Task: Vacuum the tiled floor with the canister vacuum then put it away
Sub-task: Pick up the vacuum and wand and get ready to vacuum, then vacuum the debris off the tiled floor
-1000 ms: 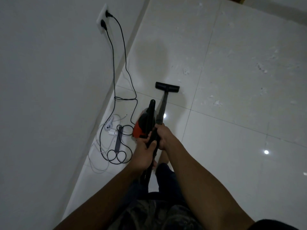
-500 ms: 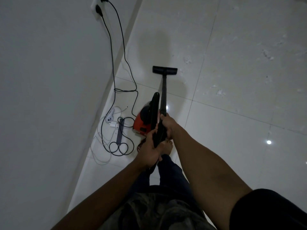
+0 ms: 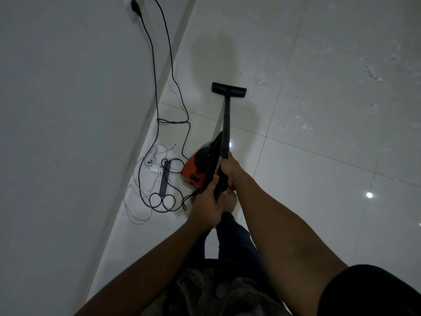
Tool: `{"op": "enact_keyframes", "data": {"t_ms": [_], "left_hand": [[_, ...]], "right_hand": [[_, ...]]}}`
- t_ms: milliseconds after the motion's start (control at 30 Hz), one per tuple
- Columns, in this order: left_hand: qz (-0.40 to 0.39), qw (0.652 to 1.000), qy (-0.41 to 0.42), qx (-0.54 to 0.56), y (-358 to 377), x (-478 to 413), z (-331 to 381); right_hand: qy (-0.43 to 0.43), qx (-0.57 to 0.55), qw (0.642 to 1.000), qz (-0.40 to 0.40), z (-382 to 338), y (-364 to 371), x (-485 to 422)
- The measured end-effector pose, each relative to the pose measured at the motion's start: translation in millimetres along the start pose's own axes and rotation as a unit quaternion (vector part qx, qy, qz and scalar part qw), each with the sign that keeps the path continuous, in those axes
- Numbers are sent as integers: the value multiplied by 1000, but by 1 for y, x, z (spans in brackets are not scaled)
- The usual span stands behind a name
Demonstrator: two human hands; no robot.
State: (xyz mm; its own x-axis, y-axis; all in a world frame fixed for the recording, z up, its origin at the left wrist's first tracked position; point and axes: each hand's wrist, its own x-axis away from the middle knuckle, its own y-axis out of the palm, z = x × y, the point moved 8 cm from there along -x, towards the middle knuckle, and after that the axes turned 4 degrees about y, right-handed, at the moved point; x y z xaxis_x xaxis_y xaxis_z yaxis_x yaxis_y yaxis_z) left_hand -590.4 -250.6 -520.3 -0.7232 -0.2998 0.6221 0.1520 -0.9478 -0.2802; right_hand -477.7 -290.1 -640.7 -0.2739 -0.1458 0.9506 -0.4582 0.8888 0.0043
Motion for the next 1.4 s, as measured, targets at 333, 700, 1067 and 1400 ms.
{"op": "enact_keyframes", "data": {"t_ms": [333, 700, 1067, 1400], "left_hand": [[-13, 1000, -4, 24, -6, -28, 18], [-30, 999, 20, 15, -28, -93, 36], [3, 998, -28, 53, 2, -179, 118], [108, 992, -38, 55, 27, -262, 214]], "right_hand": [[-39, 88, 995, -6, -23, 3, -17], [-50, 38, 996, 67, -84, 0, -44], [-59, 153, 986, 32, -192, -55, -92], [-48, 223, 973, -43, -311, -86, -122]]}}
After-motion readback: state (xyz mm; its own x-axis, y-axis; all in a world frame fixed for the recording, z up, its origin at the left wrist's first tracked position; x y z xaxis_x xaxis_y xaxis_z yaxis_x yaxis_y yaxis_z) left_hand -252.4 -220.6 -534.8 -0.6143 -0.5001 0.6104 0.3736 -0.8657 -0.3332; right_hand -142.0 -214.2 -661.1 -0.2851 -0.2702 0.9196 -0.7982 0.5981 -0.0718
